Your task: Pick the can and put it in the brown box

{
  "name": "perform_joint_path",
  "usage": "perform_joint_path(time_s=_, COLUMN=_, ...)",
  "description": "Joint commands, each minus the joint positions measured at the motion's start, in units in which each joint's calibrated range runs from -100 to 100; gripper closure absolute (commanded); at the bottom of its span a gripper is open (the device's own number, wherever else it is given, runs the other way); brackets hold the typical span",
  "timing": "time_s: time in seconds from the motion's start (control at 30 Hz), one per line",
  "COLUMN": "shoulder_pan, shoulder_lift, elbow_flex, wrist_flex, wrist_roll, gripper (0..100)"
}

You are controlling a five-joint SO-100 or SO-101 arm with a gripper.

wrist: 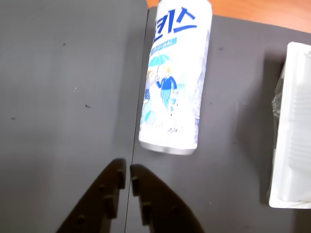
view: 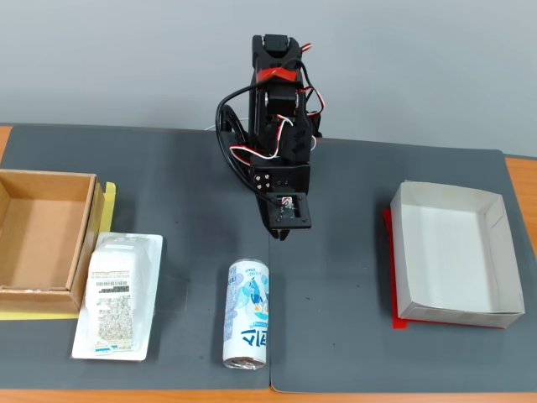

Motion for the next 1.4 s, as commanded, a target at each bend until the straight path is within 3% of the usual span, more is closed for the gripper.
perform_joint_path(time_s=0.0, shoulder_pan=0.45, shoulder_lift=5.44, elbow_flex=-7.88, wrist_flex=-0.79, wrist_roll=0.18, gripper=98)
perform_joint_path(time_s=0.87, shoulder_pan=1.51, shoulder_lift=39.75, elbow_flex=-36.65, wrist_flex=-0.96, wrist_roll=0.13, gripper=98)
perform_joint_path(time_s=0.93, shoulder_pan=2.0, shoulder_lift=41.69, elbow_flex=-37.56, wrist_flex=-0.96, wrist_roll=0.13, gripper=92)
perform_joint_path(time_s=1.17, shoulder_pan=3.95, shoulder_lift=45.34, elbow_flex=-37.92, wrist_flex=-1.05, wrist_roll=0.23, gripper=60)
perform_joint_path(time_s=1.37, shoulder_pan=3.22, shoulder_lift=48.3, elbow_flex=-38.01, wrist_flex=-1.92, wrist_roll=-0.13, gripper=54)
